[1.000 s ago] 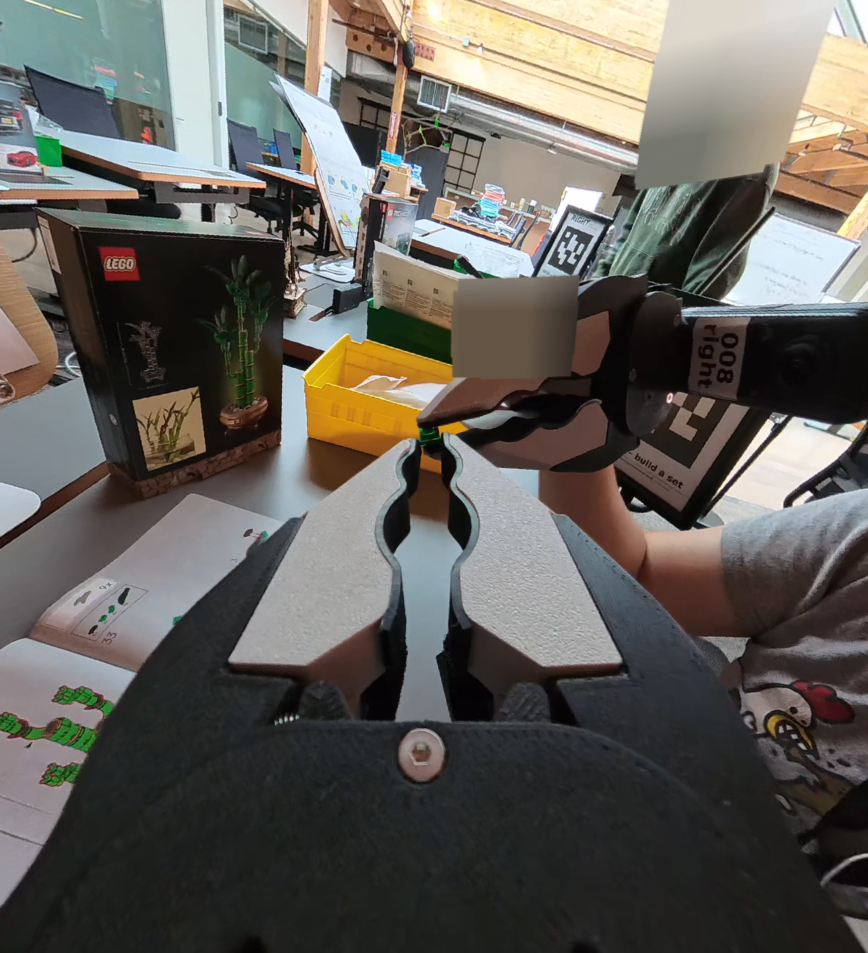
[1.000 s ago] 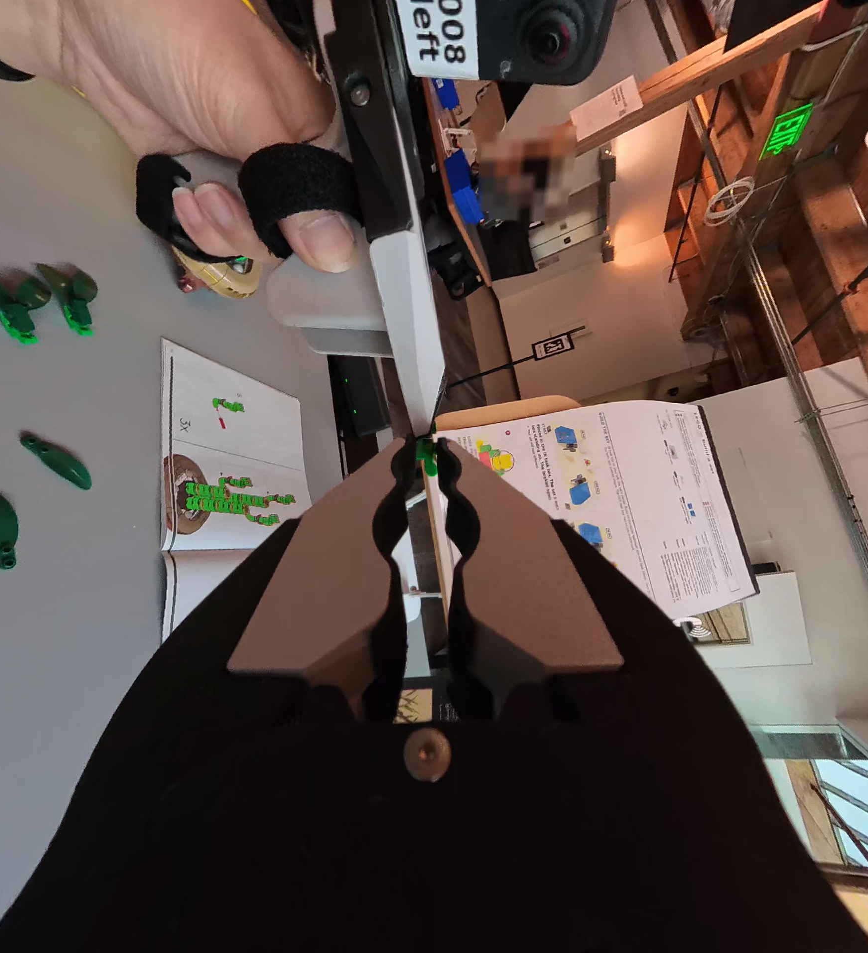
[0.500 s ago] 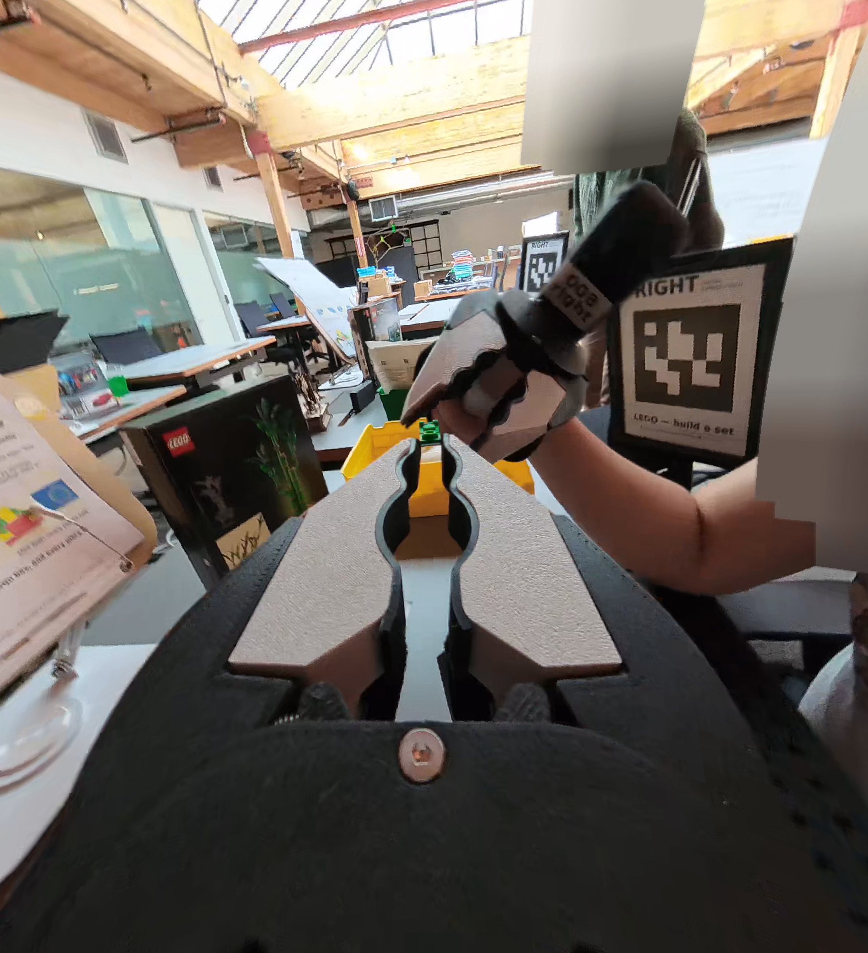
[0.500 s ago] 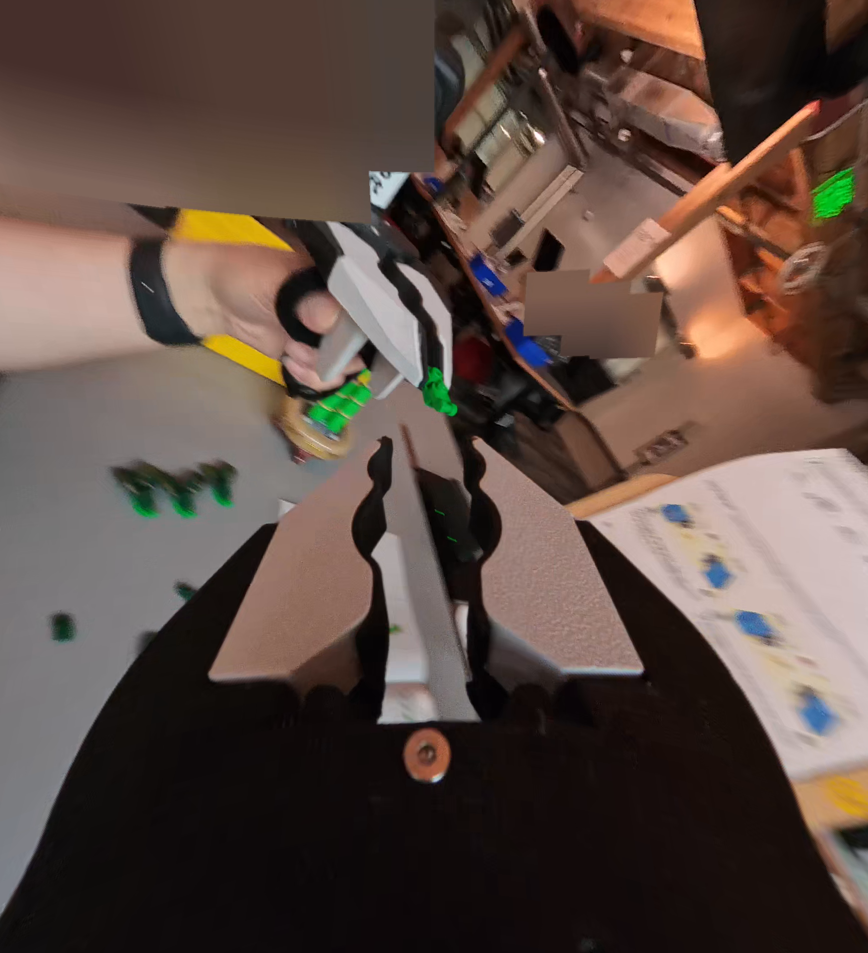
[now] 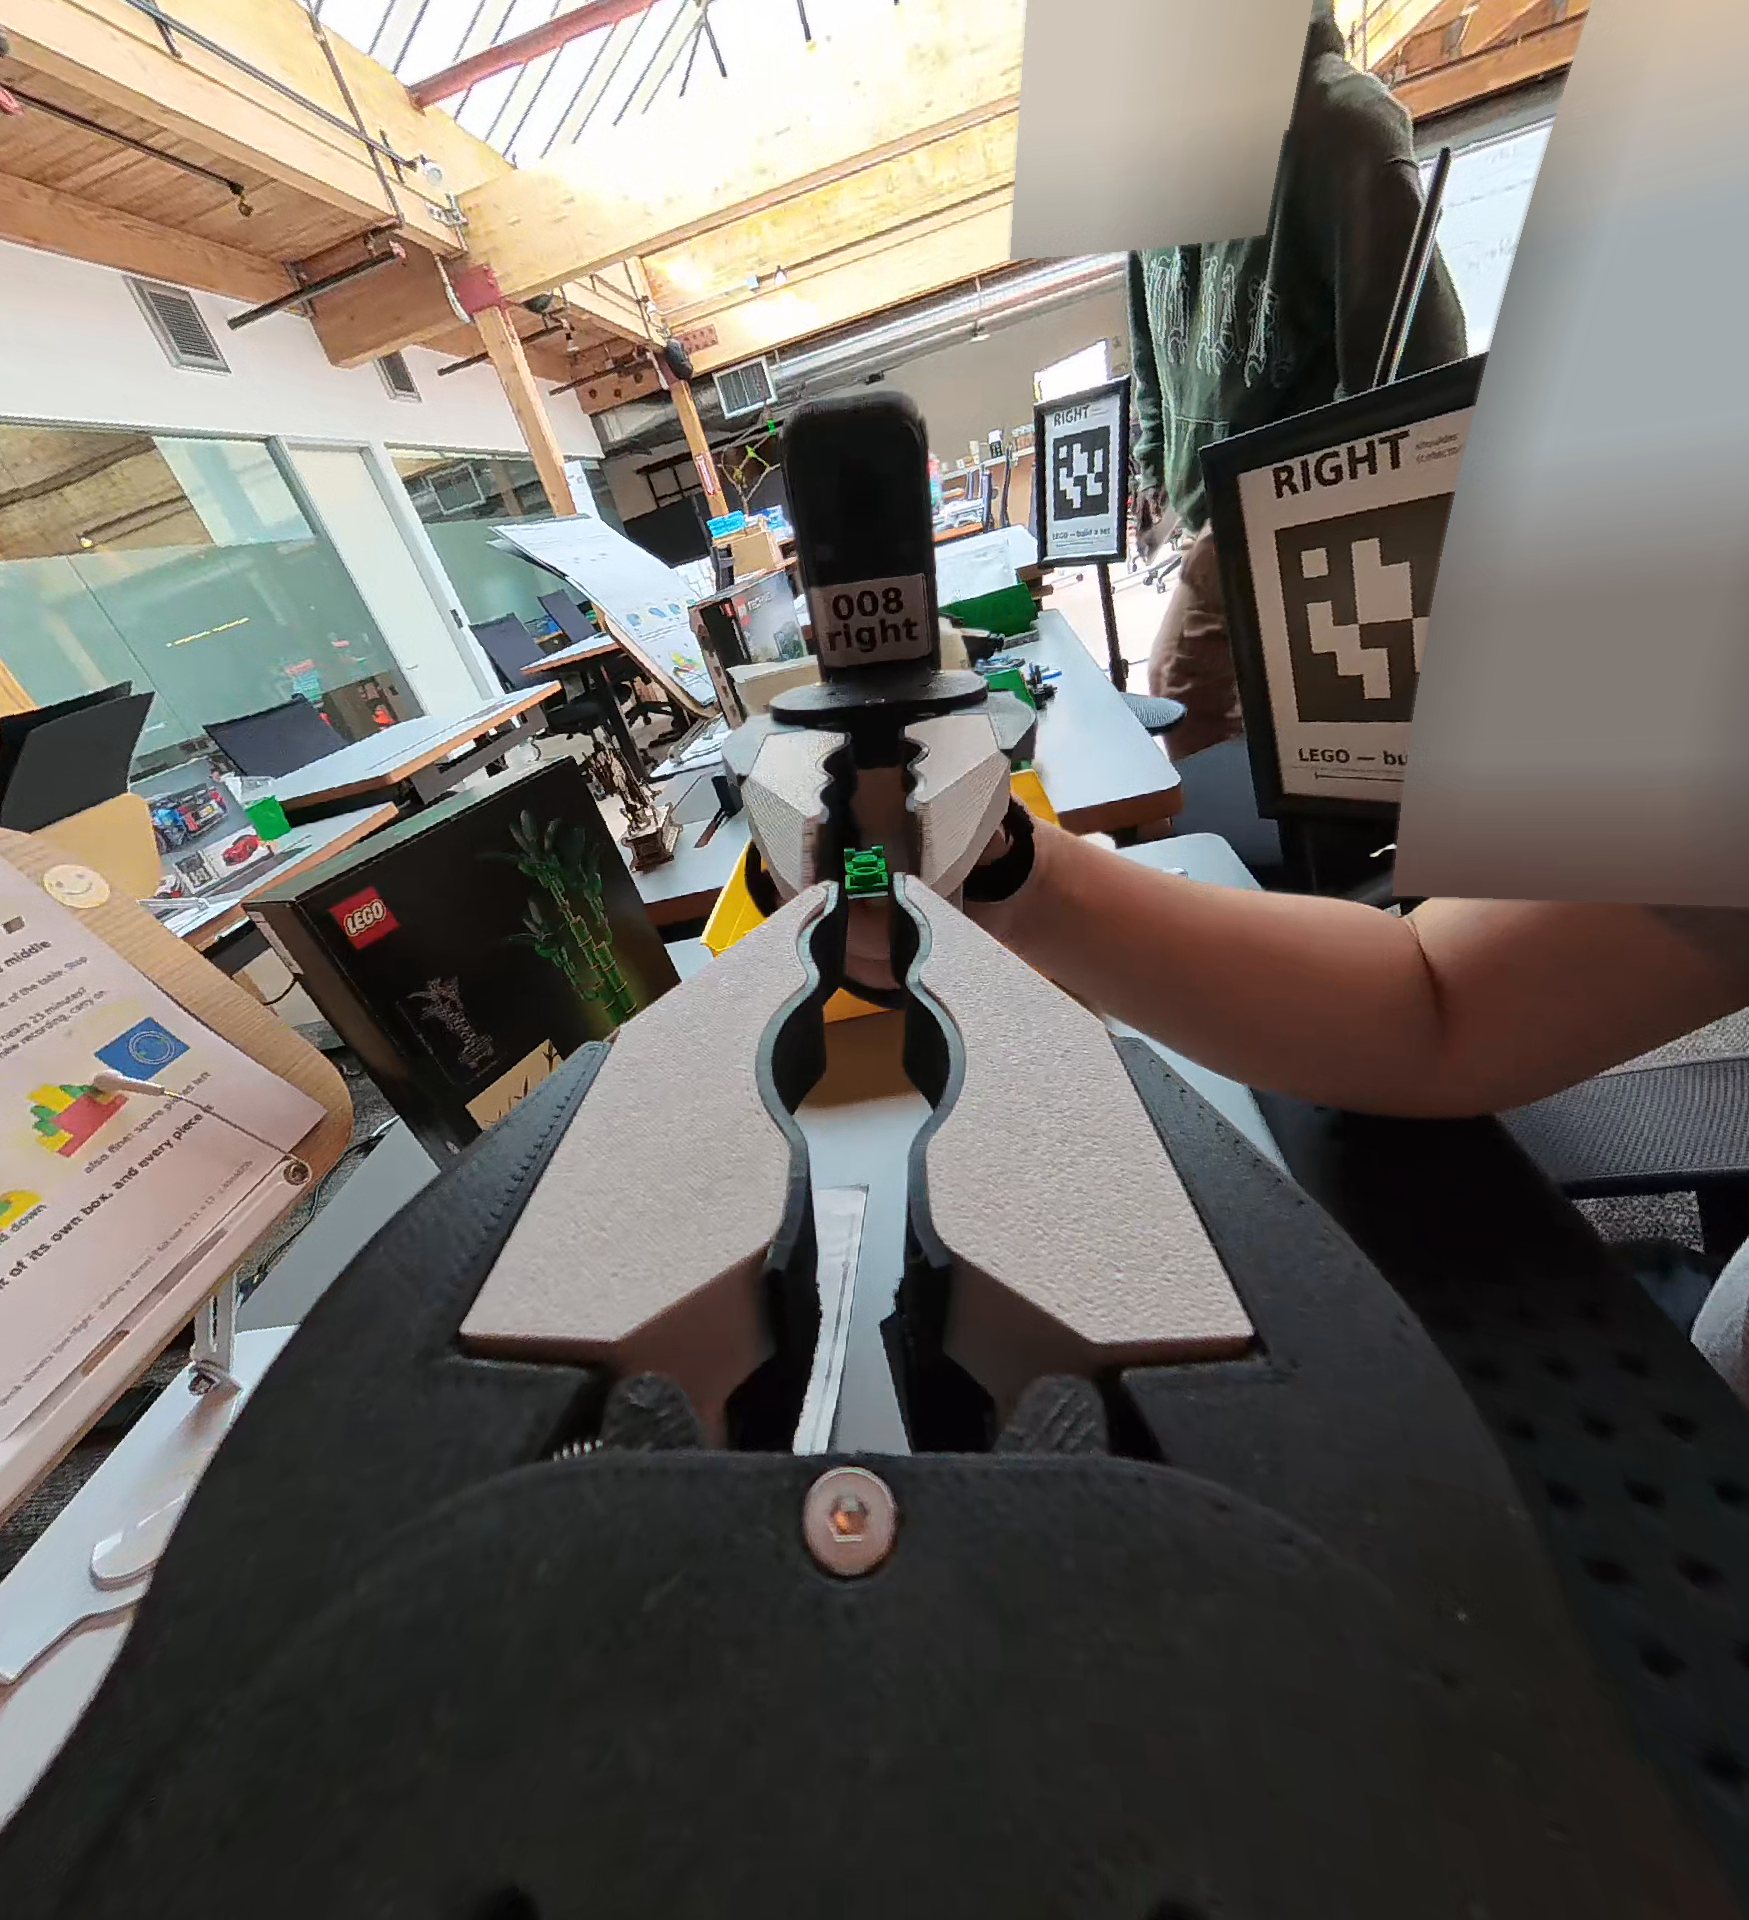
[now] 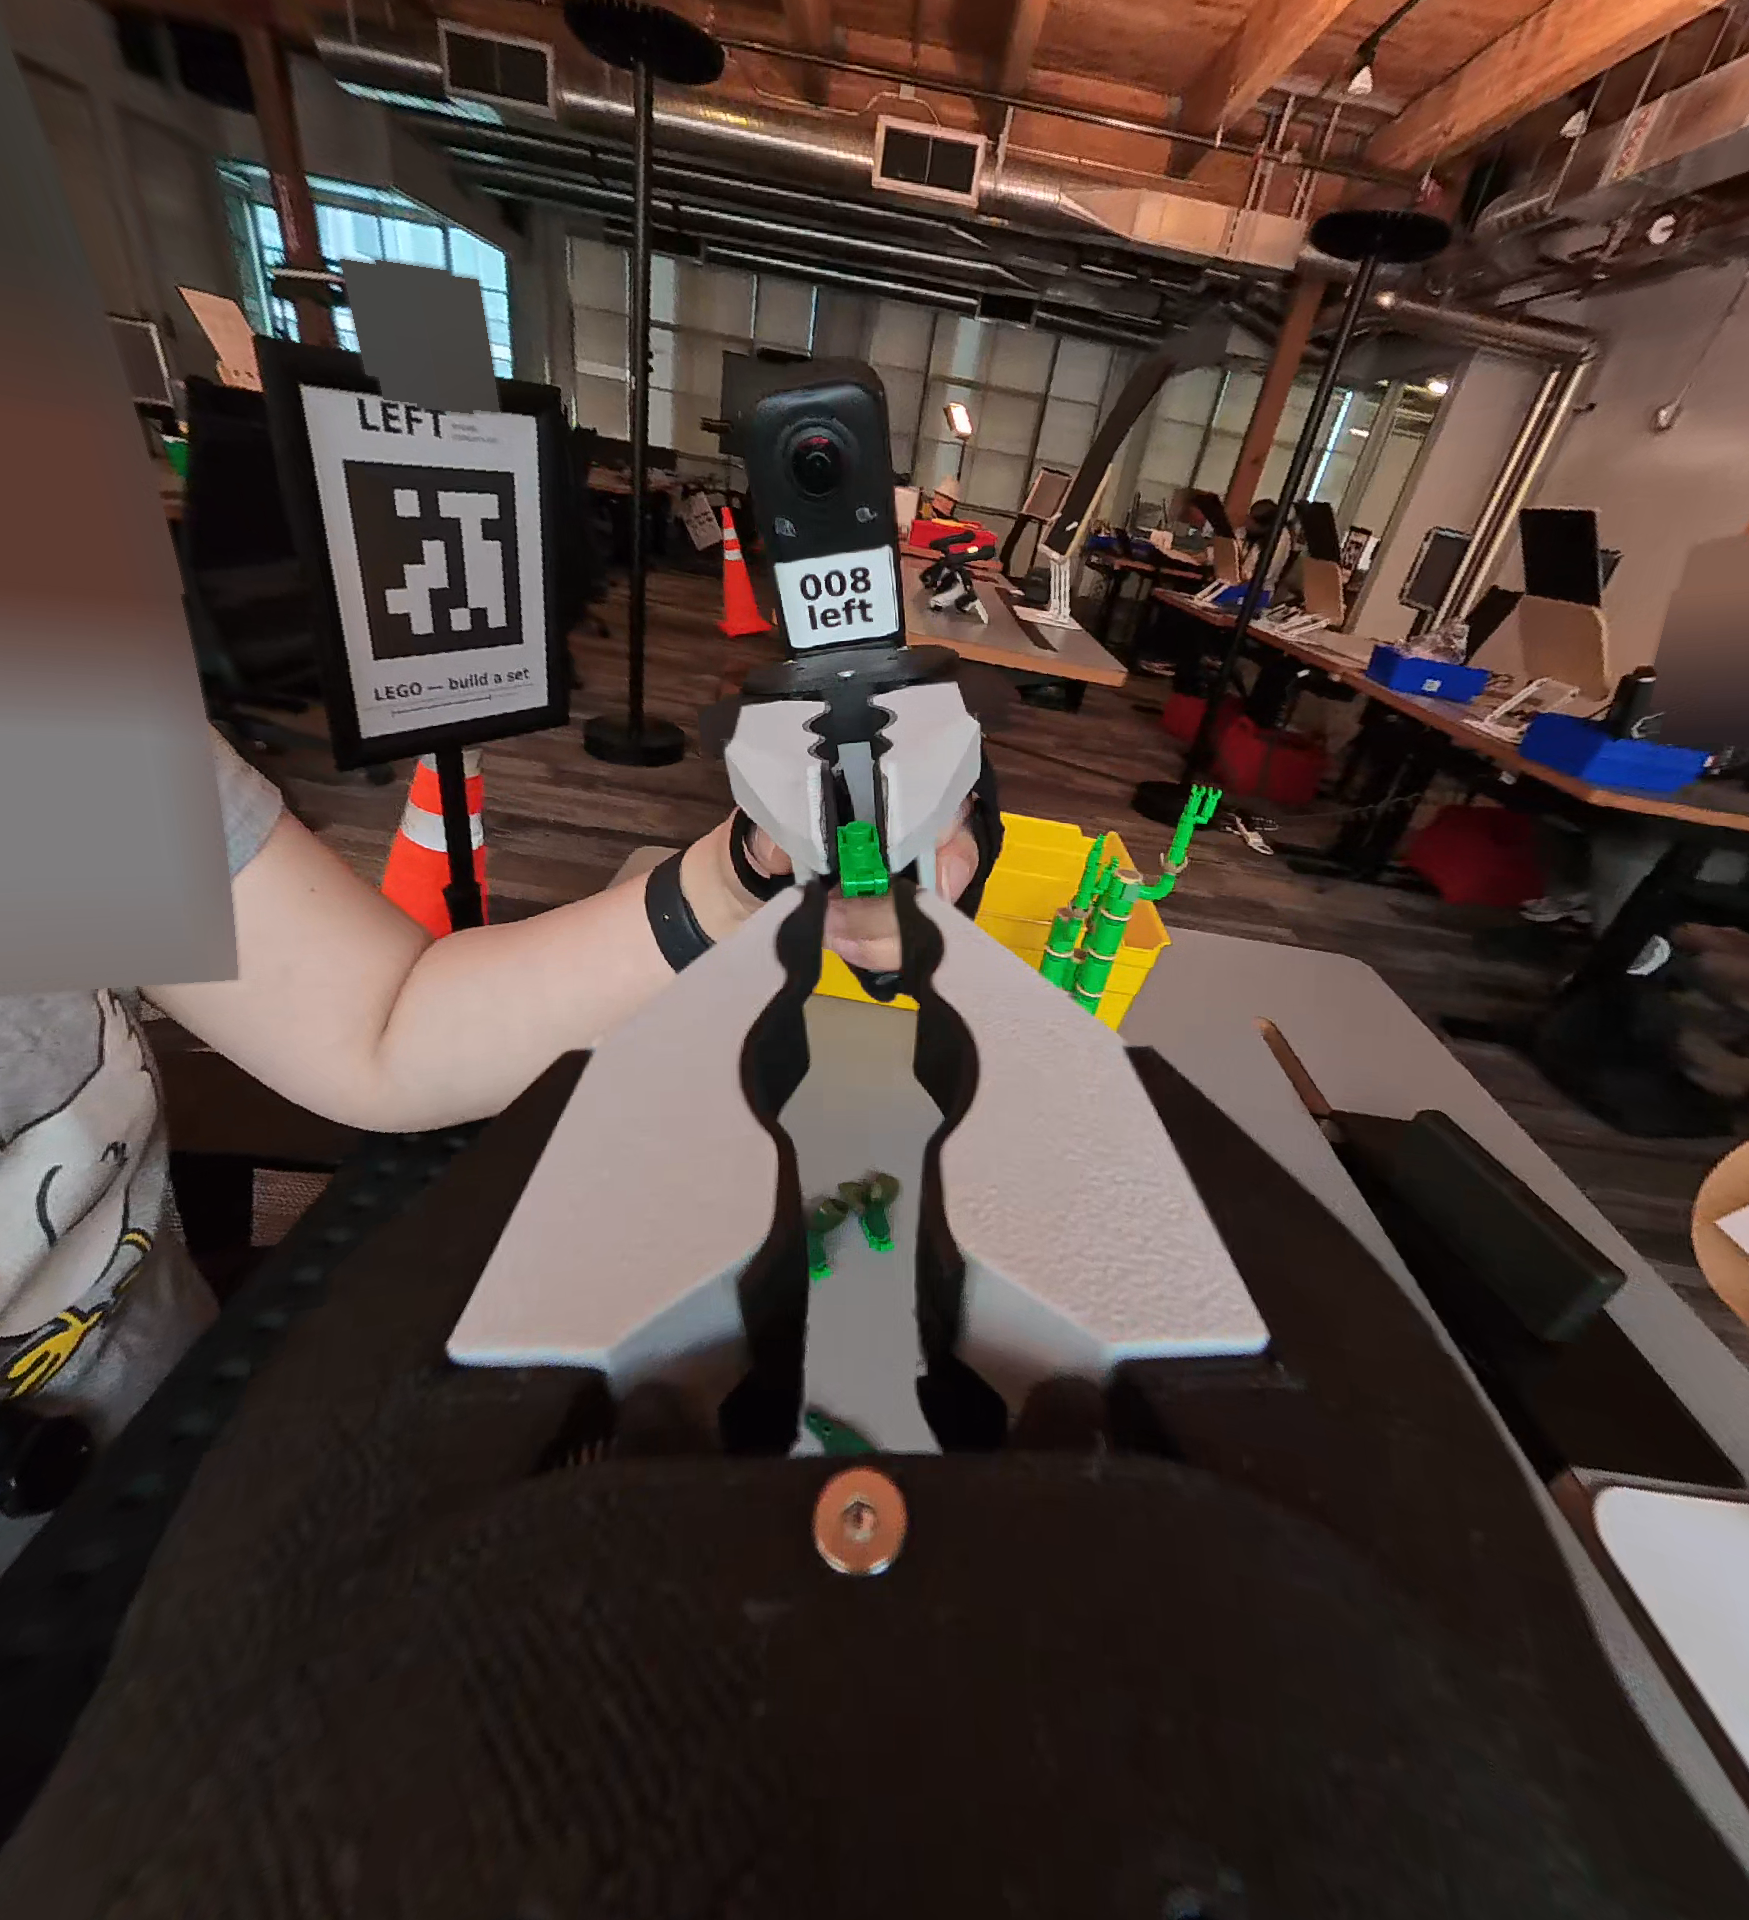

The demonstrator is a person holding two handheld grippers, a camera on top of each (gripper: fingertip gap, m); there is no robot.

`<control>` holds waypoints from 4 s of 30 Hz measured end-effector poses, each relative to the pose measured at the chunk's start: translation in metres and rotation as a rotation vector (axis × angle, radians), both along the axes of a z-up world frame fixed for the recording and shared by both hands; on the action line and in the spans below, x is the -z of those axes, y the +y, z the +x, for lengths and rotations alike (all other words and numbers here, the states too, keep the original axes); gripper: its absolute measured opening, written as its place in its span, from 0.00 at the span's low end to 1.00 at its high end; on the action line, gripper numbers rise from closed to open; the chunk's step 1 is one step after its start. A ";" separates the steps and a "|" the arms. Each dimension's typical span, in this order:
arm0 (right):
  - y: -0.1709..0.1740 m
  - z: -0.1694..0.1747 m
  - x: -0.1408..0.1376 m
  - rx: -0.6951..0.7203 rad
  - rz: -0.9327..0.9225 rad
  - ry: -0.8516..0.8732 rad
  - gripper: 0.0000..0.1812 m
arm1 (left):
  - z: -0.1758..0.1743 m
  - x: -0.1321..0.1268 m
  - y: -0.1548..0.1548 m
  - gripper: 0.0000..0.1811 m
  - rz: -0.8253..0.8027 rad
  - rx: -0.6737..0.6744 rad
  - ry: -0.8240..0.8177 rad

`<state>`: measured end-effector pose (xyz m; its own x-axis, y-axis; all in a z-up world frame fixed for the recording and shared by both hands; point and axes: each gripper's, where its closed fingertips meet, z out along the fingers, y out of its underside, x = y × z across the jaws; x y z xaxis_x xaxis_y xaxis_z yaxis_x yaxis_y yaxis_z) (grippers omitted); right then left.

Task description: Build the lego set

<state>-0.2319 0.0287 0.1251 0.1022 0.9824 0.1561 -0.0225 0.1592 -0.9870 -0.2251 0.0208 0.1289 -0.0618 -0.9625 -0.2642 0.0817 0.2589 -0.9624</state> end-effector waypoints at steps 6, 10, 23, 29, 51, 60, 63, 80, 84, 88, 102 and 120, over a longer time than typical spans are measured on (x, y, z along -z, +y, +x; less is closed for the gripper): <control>-0.005 -0.002 -0.006 -0.056 -0.014 0.053 0.03 | -0.001 -0.004 -0.005 0.03 -0.003 0.015 -0.011; -0.008 -0.001 -0.007 -0.073 -0.025 0.053 0.03 | 0.000 -0.005 -0.007 0.03 -0.001 0.019 -0.010; 0.006 0.039 -0.006 0.094 0.032 -0.043 0.03 | -0.031 0.039 0.017 0.16 -0.245 -0.096 0.298; 0.010 0.074 -0.016 0.236 0.095 -0.061 0.03 | -0.052 0.154 0.051 0.08 -0.317 -0.338 0.890; -0.014 0.101 -0.035 0.359 0.273 -0.106 0.03 | 0.007 0.294 0.009 0.17 -0.148 -0.145 1.485; -0.013 0.119 -0.040 0.308 0.146 -0.011 0.03 | 0.005 0.293 0.013 0.06 -0.124 -0.088 1.464; -0.004 0.122 -0.024 0.285 0.042 -0.056 0.03 | 0.006 0.275 0.016 0.06 -0.244 -0.065 1.347; 0.003 0.034 0.095 -0.126 -0.366 -0.446 0.03 | 0.008 0.103 0.007 0.06 -0.291 0.063 0.579; 0.003 0.026 0.094 -0.163 -0.449 -0.416 0.03 | 0.008 0.108 0.011 0.06 -0.353 0.038 0.616; 0.004 0.024 0.105 -0.161 -0.526 -0.460 0.03 | 0.010 0.115 0.011 0.06 -0.364 0.028 0.660; 0.004 0.019 0.132 -0.158 -0.687 -0.576 0.03 | 0.013 0.146 0.011 0.02 -0.282 -0.001 0.804; 0.019 0.018 0.145 -0.033 -0.668 -0.645 0.03 | 0.010 0.166 0.019 0.05 -0.261 -0.083 0.884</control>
<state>-0.2137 0.0476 -0.0199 0.1633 0.8896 -0.4265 0.5678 -0.4382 -0.6968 -0.2152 0.0400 -0.0368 -0.0657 -0.9953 0.0718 -0.7190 -0.0026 -0.6950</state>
